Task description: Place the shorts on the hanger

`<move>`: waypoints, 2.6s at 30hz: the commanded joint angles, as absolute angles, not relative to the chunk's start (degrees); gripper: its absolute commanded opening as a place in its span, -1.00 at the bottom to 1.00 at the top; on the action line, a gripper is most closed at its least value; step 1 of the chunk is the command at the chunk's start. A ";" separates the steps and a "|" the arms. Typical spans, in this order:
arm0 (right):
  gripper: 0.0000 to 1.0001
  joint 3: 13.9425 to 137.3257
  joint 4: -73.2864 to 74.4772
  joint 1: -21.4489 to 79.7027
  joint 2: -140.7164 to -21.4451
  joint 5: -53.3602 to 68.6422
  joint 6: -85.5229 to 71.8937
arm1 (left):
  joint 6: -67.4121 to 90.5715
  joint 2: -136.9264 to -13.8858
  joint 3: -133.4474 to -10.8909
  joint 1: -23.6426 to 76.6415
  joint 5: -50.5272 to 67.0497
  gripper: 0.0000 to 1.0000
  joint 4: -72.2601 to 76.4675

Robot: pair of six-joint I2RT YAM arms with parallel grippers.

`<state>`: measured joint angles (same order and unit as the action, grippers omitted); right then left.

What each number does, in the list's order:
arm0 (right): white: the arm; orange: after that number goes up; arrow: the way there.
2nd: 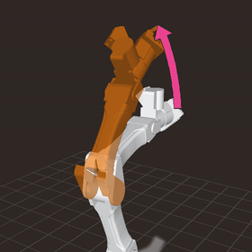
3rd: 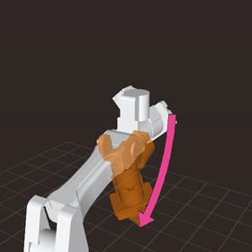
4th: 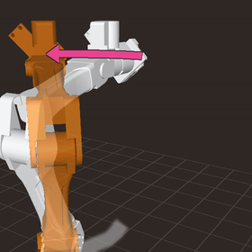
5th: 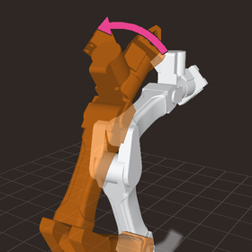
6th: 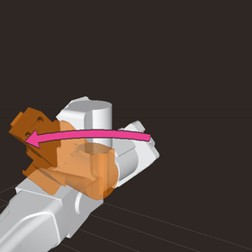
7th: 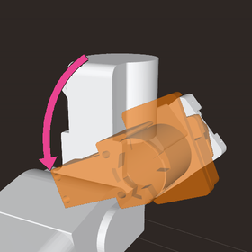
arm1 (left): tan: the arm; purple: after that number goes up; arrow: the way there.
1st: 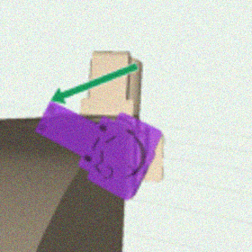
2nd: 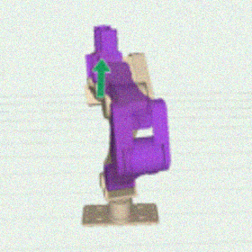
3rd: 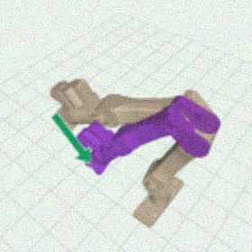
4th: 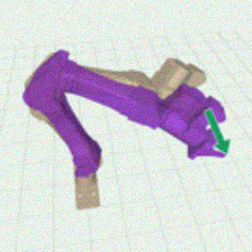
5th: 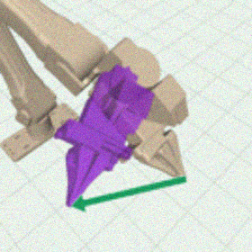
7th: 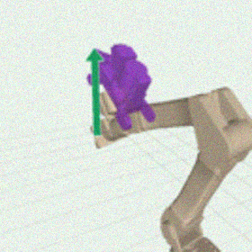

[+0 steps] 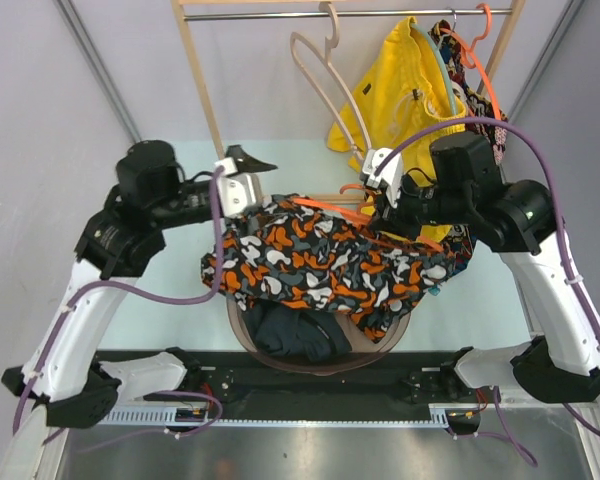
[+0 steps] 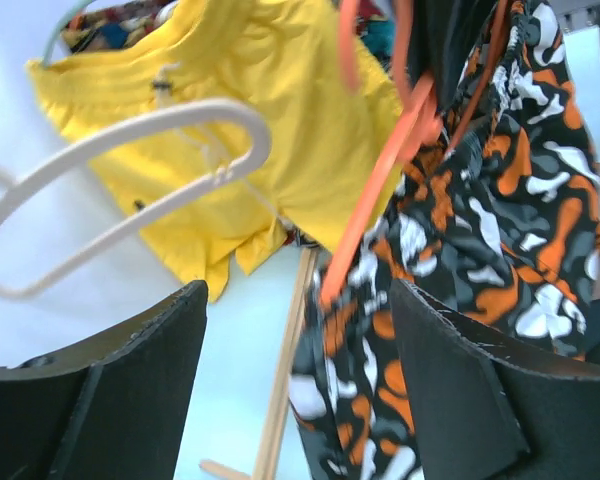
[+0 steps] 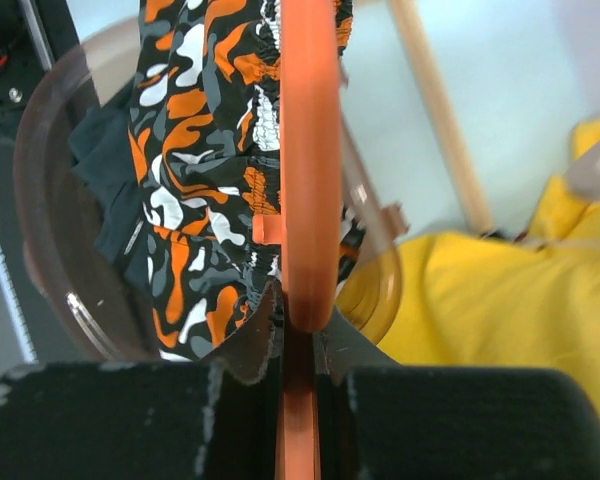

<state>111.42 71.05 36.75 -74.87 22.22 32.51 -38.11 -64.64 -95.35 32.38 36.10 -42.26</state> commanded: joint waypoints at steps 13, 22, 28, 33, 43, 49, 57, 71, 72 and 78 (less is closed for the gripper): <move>-1.00 107.67 72.51 37.88 -69.97 19.34 21.98 | -51.41 -79.01 -99.58 52.12 23.12 -0.03 -42.45; -0.16 100.74 70.84 36.04 -63.99 23.28 19.16 | -50.98 -77.53 -96.96 52.03 25.22 -1.00 -39.47; -0.18 95.36 68.56 32.26 -60.64 26.63 18.81 | -51.50 -76.99 -97.20 51.68 27.33 -1.00 -40.95; -1.00 96.06 67.06 30.94 -60.82 27.86 19.33 | -50.72 -76.99 -97.30 51.59 26.81 -0.90 -41.48; -1.00 95.27 65.30 29.09 -56.69 25.40 19.16 | -46.67 -74.97 -96.07 44.92 28.83 -0.11 -41.67; -1.00 95.97 65.74 29.09 -55.90 25.67 19.07 | -46.93 -76.55 -97.73 44.39 26.72 -0.21 -41.75; -1.00 98.34 68.11 29.09 -55.90 18.56 17.85 | -44.84 -76.64 -99.49 42.10 27.50 0.19 -39.99; -1.00 100.09 74.44 23.57 -58.35 6.76 14.68 | -38.50 -73.04 -98.70 41.84 29.53 0.99 -35.16; -1.00 101.33 75.05 22.42 -59.40 7.64 14.76 | -38.24 -72.78 -98.27 41.84 29.44 0.99 -35.16; -1.00 112.99 77.86 6.44 -70.03 18.69 16.43 | -37.36 -70.84 -94.32 41.75 29.27 1.00 -35.16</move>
<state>105.38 77.93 14.37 -64.86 12.23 15.79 -39.72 -73.80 -96.75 42.02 27.99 -37.21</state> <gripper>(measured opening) 0.120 0.996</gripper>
